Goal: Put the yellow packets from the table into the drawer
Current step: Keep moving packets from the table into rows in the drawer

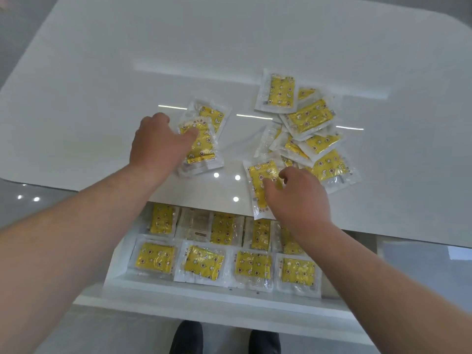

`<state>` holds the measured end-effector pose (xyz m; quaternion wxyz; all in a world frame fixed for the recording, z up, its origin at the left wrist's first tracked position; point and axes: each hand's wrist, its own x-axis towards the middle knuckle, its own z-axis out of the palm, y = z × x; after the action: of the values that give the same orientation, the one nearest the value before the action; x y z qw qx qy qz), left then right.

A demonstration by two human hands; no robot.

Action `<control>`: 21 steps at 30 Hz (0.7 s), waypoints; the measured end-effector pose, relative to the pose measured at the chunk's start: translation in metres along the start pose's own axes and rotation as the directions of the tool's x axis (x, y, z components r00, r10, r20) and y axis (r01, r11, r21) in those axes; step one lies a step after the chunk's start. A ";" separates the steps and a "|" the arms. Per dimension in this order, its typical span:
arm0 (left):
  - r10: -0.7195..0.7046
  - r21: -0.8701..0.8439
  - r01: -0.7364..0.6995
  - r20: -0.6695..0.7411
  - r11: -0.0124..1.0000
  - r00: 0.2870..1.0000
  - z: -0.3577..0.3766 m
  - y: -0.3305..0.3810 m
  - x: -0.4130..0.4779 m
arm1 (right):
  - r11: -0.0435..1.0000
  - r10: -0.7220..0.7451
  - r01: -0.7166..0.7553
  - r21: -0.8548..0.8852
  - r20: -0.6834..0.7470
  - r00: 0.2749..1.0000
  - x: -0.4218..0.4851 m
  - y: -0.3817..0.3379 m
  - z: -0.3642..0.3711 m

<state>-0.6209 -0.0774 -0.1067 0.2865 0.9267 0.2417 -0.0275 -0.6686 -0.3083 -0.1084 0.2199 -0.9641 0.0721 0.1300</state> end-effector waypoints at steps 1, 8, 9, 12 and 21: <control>-0.050 0.051 0.049 0.030 0.998 0.998 0.007 0.003 0.005 | 0.999 0.037 -0.037 -0.006 0.016 0.999 0.002 0.000 0.003; -0.098 0.274 0.082 0.046 0.958 0.994 0.033 0.021 0.010 | 0.982 0.049 -0.047 -0.183 0.004 0.999 0.004 -0.005 0.012; -0.081 0.284 0.064 0.049 0.957 0.995 0.033 0.021 0.011 | 0.983 0.062 -0.062 -0.172 -0.001 0.998 0.005 -0.006 0.013; -0.019 0.264 -0.001 0.076 0.964 0.997 0.030 0.015 0.015 | 0.985 0.086 -0.088 -0.145 -0.017 0.996 0.006 -0.009 0.015; 0.102 -0.163 -0.084 0.106 0.983 0.989 0.009 -0.011 0.033 | 0.969 0.108 -0.122 0.215 0.076 0.991 0.008 -0.015 0.011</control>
<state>-0.5963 -0.0606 -0.1256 0.3735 0.9082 0.1829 -0.0476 -0.6601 -0.2905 -0.1146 0.3190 -0.9237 0.1346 0.1643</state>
